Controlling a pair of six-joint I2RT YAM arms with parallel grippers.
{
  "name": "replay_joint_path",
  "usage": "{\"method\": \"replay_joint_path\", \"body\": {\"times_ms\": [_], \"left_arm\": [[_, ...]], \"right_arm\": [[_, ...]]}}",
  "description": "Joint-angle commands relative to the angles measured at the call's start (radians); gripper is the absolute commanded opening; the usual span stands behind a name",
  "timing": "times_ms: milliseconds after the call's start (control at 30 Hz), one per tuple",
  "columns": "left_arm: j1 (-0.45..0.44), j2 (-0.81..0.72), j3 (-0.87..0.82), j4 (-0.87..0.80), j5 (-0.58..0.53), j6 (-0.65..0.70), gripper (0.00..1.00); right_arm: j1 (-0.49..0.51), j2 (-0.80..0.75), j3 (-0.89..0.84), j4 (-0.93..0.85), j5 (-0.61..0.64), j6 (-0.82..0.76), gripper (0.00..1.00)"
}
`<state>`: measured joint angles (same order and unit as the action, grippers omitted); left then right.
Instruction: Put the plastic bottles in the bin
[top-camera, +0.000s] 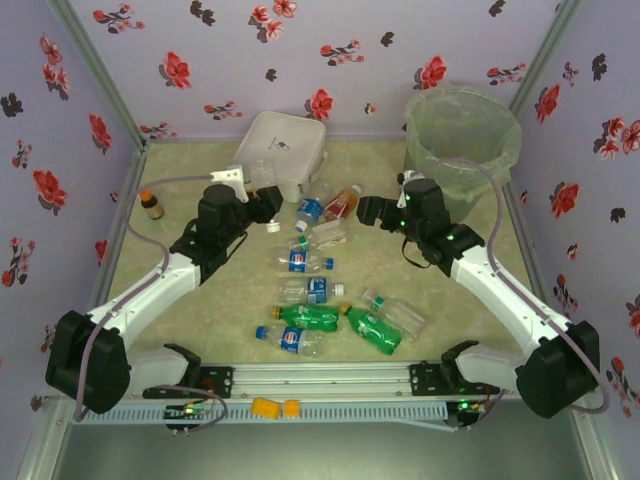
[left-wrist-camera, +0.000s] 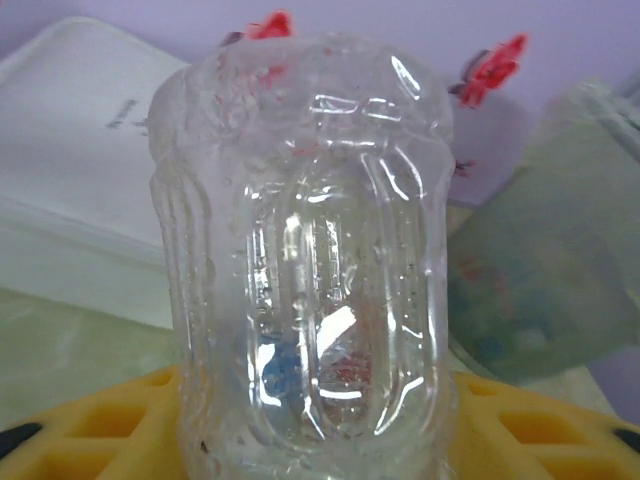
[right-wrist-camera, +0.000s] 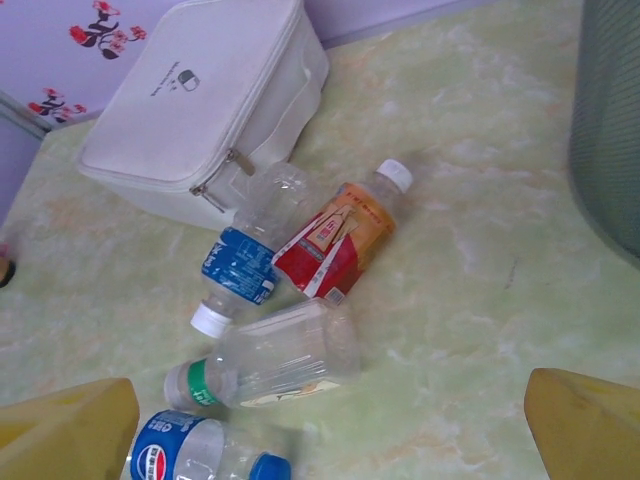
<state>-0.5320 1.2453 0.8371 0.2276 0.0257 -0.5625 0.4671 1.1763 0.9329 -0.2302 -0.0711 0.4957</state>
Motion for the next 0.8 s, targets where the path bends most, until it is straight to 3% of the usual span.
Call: {"method": "replay_joint_path", "body": {"times_ms": [0,133,333,533,767], "left_arm": [[-0.021,0.041,0.047,0.066,0.100,0.045,0.42],[-0.044,0.082,0.086,0.066,0.157,0.033,0.42],[-0.072,0.109,0.117,0.047,0.175,0.008,0.42],[-0.077,0.137,0.091,0.158,0.203,-0.171,0.42],[-0.087,0.135,0.034,0.213,0.218,-0.240,0.42]], "right_arm": [[-0.010,0.000,-0.026,0.141,-0.201,0.022,1.00],[-0.006,0.002,-0.062,0.294,-0.405,0.053,1.00],[0.062,0.043,-0.086,0.428,-0.524,0.078,1.00],[0.133,0.092,-0.131,0.568,-0.495,0.086,0.99],[0.132,0.086,-0.146,0.593,-0.457,0.048,0.98]]}}
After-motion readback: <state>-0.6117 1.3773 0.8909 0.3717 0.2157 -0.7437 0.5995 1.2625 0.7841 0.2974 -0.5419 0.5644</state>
